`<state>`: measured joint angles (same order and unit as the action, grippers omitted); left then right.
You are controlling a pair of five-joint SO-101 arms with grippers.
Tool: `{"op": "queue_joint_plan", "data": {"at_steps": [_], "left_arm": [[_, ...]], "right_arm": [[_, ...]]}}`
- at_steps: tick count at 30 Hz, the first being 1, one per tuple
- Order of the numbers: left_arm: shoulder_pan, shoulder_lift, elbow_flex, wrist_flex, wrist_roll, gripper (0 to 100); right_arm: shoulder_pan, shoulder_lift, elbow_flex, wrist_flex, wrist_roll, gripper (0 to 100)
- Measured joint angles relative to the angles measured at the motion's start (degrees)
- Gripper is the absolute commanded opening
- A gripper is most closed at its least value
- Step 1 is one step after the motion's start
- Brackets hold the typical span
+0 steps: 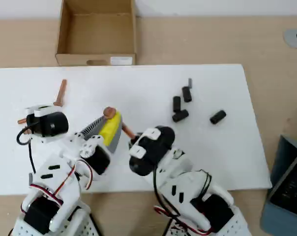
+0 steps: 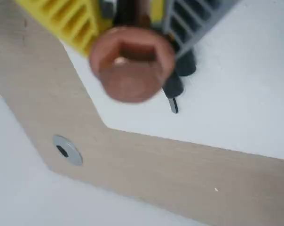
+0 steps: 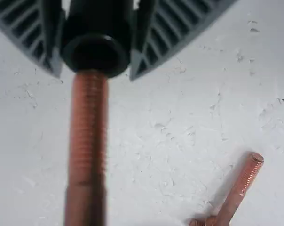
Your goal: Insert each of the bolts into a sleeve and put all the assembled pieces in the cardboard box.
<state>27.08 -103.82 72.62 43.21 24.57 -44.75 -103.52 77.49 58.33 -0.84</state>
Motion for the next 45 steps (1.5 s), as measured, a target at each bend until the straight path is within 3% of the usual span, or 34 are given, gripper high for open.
{"op": "queue_joint_plan", "data": {"at_steps": [16,28,45], "left_arm": [[0.09,0.00,0.00,0.53,0.00,0],[3.96,-0.09,0.00,4.04,-0.09,0],[4.75,-0.44,2.81,3.69,-11.78,1]], "right_arm": [[0.00,0.00,0.00,0.00,0.00,0.9],[-0.35,0.00,0.00,0.00,0.00,0.9],[-0.35,0.00,0.18,0.00,0.00,0.9]]}}
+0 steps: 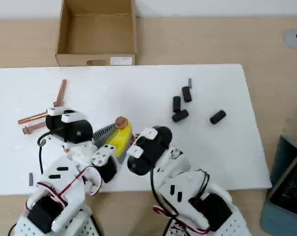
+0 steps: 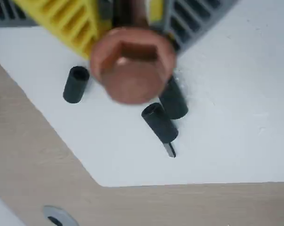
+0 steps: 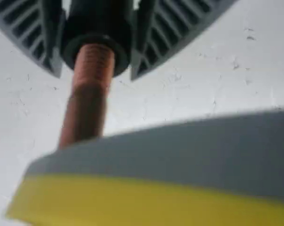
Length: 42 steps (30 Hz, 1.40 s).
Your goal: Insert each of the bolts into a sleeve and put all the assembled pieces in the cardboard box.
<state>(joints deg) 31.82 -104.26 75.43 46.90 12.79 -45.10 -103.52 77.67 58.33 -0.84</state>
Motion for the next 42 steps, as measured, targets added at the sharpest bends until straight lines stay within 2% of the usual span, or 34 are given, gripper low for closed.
{"op": "queue_joint_plan", "data": {"at_steps": [5,10,21,24,31,40,42], "left_arm": [[0.00,0.00,1.14,-0.09,-0.18,11],[-0.18,0.09,1.67,0.44,1.58,7],[-0.18,0.18,0.53,0.44,2.55,6],[-0.09,0.18,0.44,0.44,2.55,0],[4.84,0.35,0.44,0.53,2.46,0],[4.84,0.00,1.05,0.44,0.18,0],[4.84,0.00,1.05,0.44,0.18,5]], "right_arm": [[0.00,0.09,0.09,0.09,0.00,0.9],[0.09,0.09,0.00,-1.67,0.00,0.9],[-0.18,0.09,0.00,-2.37,0.00,0.9],[-0.26,0.09,0.00,-2.37,0.00,0.9],[-0.26,0.09,-0.09,-4.66,2.11,0.9],[-0.26,0.00,-0.09,-5.89,2.20,0.9],[-0.26,0.00,-0.09,-5.89,2.20,0.9]]}}
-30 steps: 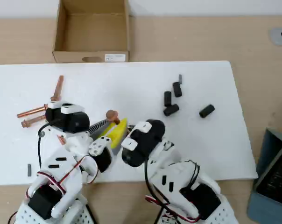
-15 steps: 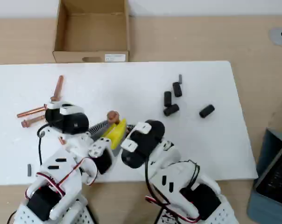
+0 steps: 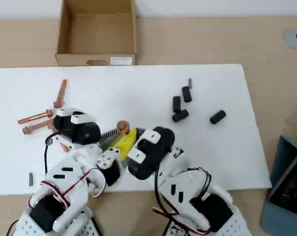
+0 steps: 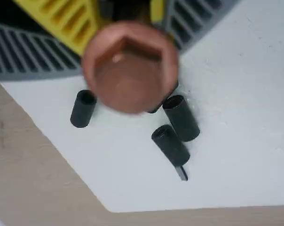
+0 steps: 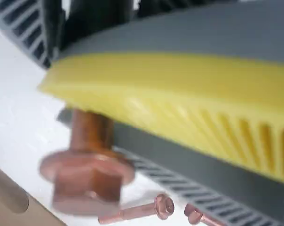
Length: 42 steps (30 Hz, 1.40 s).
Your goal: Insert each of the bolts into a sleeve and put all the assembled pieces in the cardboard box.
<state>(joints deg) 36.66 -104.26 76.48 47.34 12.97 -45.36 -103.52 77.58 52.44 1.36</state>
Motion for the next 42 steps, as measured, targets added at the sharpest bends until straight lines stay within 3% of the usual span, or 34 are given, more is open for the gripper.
{"op": "queue_joint_plan", "data": {"at_steps": [5,21,25,30,36,42], "left_arm": [[-0.53,0.00,0.00,0.09,-0.09,17],[-6.86,0.26,-5.80,0.18,-2.02,18],[-6.95,0.09,-8.70,0.18,-1.67,16],[-8.35,0.09,-9.41,0.18,-1.67,0],[-15.38,0.09,-9.49,0.18,-3.60,0],[-25.49,0.09,-6.51,0.18,-8.62,0]], "right_arm": [[0.26,0.00,0.00,-0.09,-0.09,0.9],[0.00,-0.09,0.53,-0.70,0.18,0.9],[0.09,-0.09,0.79,-0.70,0.18,0.9],[0.18,-0.09,0.79,-0.70,0.18,0.9],[0.18,-0.09,0.79,-0.70,0.18,0.9],[5.27,-0.09,0.26,-0.70,0.18,0.9]]}}
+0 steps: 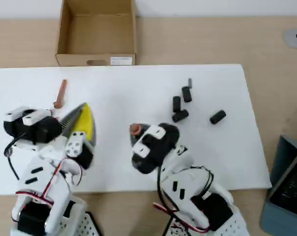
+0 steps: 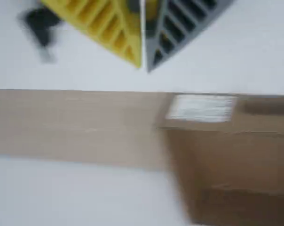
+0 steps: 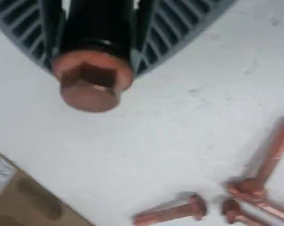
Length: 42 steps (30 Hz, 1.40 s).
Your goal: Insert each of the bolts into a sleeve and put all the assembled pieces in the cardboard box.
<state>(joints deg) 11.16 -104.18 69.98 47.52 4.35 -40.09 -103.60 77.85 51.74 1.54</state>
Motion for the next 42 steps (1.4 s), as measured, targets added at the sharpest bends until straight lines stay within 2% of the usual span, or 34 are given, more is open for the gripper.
{"op": "queue_joint_plan", "data": {"at_steps": [6,12,17,25,31,42], "left_arm": [[-8.88,0.18,8.70,0.00,-2.29,0],[-12.13,0.26,16.44,0.00,-4.40,0],[-12.66,0.26,20.13,0.00,-5.19,0],[-12.84,0.26,23.38,0.00,-5.36,0],[-13.01,0.26,24.35,0.00,-5.36,0],[-13.01,0.26,26.20,-0.09,-5.36,0]], "right_arm": [[3.87,8.09,-8.53,-0.09,-0.62,0.9],[7.82,30.86,-25.05,-2.46,-2.99,0.9],[10.90,51.96,-39.82,-6.42,-2.99,0.9],[11.34,82.46,-62.59,-14.95,-2.73,0.9],[11.34,105.67,-81.76,-20.66,1.58,0.9],[11.43,145.23,-121.76,-21.19,9.93,0.9]]}}
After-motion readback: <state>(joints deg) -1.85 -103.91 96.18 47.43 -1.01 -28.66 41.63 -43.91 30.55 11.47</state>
